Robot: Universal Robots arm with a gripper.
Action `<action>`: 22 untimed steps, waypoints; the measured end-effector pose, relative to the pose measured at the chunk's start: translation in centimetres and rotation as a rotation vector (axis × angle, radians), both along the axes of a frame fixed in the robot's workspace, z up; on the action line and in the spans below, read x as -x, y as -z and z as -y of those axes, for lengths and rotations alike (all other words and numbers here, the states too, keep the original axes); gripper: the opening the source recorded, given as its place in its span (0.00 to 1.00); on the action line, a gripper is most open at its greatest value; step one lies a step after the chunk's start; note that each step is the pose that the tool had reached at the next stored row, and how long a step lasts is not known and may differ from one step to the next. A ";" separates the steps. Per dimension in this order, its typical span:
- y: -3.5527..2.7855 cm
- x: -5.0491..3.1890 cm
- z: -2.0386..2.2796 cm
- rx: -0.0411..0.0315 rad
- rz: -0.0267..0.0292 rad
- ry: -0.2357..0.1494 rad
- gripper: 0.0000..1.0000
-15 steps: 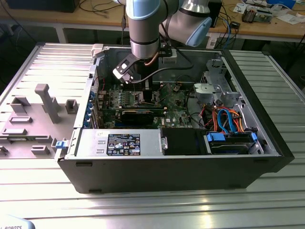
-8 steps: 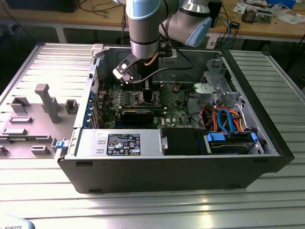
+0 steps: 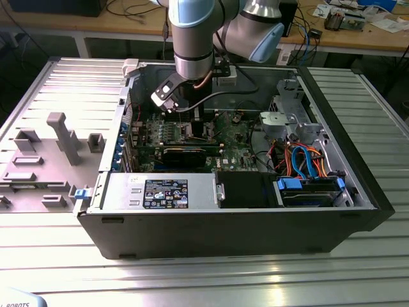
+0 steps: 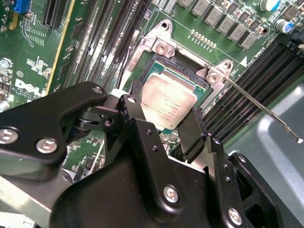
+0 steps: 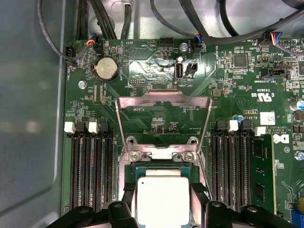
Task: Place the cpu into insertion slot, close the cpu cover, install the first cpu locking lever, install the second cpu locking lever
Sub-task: 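Place the cpu into insertion slot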
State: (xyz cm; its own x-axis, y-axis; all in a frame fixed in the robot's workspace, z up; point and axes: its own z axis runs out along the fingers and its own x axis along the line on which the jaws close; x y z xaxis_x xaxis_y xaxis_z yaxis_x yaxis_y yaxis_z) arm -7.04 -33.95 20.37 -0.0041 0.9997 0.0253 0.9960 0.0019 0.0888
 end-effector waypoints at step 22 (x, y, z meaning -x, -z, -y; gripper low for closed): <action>0.67 0.05 0.00 0.0006 0.0001 0.006 0.56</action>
State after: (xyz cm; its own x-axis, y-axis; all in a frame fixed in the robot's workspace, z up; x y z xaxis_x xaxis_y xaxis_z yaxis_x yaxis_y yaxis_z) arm -7.09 -33.95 19.70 0.0023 0.9997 0.0247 0.9960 -0.0045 0.0890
